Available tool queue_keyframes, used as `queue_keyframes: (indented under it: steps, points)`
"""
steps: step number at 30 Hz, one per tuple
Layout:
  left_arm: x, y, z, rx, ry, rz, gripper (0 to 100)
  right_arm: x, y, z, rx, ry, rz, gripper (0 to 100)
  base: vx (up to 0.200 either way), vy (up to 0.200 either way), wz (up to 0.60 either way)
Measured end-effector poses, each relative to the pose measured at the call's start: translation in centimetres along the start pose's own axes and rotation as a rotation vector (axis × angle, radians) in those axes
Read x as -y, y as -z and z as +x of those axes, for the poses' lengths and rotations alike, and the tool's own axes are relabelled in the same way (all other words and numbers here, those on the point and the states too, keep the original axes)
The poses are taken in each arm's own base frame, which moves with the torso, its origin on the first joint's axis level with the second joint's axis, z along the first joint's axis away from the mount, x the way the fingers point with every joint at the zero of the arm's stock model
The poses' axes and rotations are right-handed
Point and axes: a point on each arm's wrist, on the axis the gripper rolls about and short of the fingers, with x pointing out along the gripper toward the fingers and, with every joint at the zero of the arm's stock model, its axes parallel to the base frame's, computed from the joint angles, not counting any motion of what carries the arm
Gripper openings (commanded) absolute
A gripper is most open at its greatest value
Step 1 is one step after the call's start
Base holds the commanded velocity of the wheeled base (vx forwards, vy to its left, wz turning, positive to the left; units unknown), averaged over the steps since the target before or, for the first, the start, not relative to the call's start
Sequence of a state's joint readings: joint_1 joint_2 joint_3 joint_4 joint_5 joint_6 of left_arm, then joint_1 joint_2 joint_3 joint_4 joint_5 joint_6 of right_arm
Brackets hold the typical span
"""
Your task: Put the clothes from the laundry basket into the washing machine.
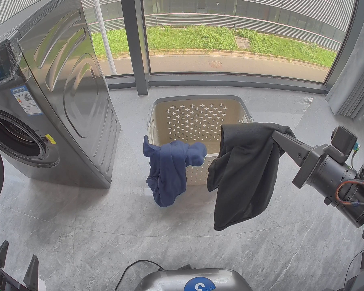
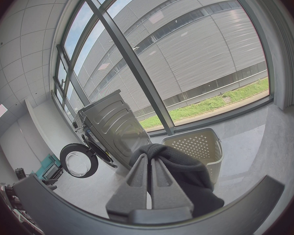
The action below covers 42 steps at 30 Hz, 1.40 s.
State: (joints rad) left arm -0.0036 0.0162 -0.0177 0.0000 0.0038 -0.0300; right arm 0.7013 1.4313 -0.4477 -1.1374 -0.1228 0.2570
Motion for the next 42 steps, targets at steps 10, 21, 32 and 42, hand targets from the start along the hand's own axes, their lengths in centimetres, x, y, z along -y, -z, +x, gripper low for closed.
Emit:
queue_keyframes:
  steps: [10, 21, 32, 42]
  points:
    - [0.00, 0.00, 0.00, 0.000, 0.000, 0.000, 100, 0.05, 0.26, -0.04, -0.007, 0.016, -0.004, 0, 0.000, 0.200, 0.00]
    - [0.00, 0.00, 0.00, 0.000, 0.000, -0.005, 100, -0.14, 0.58, 0.14, -0.017, 0.008, -0.002, 0, 0.000, 0.200, 0.00]
    - [0.00, 0.00, 0.00, 0.000, 0.000, -0.005, 100, -0.12, 0.73, 0.22, -0.024, 0.008, -0.002, 0, 0.000, 0.200, 0.00]
    - [0.00, 0.00, 0.00, 0.000, -0.001, -0.005, 100, -0.07, 0.91, 0.32, -0.030, 0.009, -0.003, 0, 0.000, 0.200, 0.00]
